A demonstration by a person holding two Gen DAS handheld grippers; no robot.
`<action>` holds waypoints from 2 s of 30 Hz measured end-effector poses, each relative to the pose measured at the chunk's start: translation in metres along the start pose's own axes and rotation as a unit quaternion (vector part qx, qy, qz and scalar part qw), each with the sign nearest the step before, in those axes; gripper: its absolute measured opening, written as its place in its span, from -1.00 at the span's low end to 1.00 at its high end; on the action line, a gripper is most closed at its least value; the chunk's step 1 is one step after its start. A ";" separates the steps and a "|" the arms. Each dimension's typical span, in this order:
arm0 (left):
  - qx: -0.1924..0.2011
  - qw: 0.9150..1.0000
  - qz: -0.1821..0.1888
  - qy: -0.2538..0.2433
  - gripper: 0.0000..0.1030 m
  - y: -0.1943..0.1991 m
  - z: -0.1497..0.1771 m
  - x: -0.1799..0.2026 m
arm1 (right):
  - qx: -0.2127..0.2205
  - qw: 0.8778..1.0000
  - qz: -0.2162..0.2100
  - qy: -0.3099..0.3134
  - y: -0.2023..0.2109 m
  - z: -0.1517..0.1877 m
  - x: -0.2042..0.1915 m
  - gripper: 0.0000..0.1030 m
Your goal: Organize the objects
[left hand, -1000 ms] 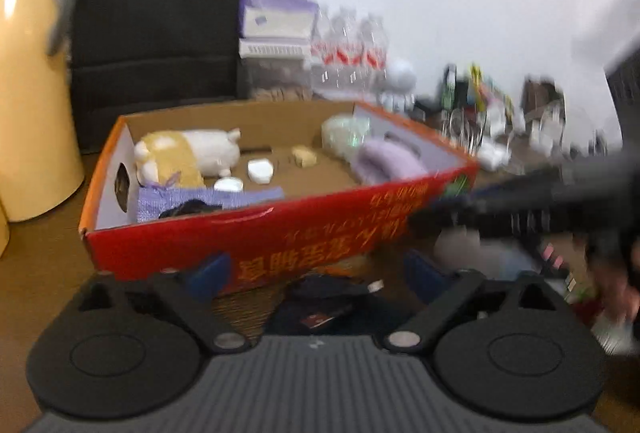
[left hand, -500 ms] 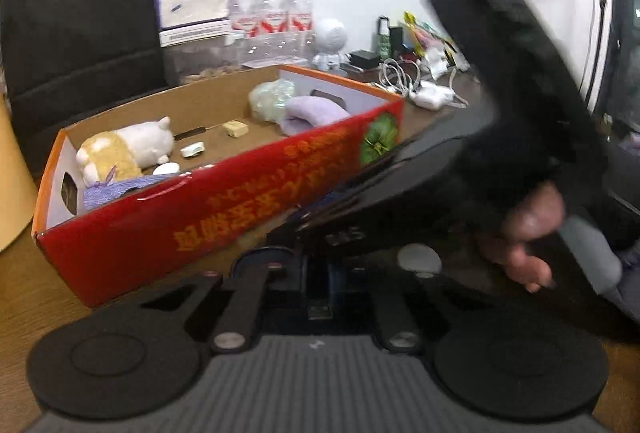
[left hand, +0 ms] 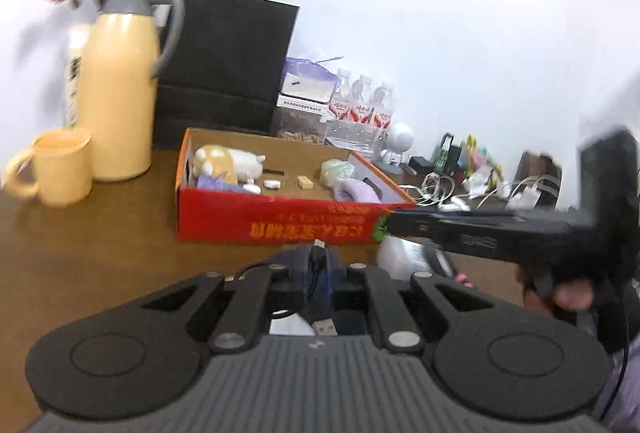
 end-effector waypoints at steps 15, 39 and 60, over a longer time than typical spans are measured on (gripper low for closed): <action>-0.019 0.999 0.029 0.004 -0.84 0.072 0.031 0.061 | 0.023 0.997 0.014 -0.078 0.143 0.093 -0.005 -0.79; -0.200 0.978 -0.064 0.012 -0.81 -0.346 -0.147 -0.063 | -0.116 0.985 0.078 -0.097 -0.218 -0.116 0.140 -0.78; -0.008 0.995 -0.067 -0.076 0.93 -0.082 -0.125 0.038 | 0.052 0.993 0.026 -0.105 -0.010 -0.114 0.095 0.25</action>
Point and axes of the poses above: each gripper's, at about its wrist camera, not at the fingertips, and y roughly against the way its jaws point, x to its right, z to its underside, the point moved 2 cm from there along -y, roughly the way its jaws point, and after that the axes turned 2 degrees about x, right-handed, at the moved point
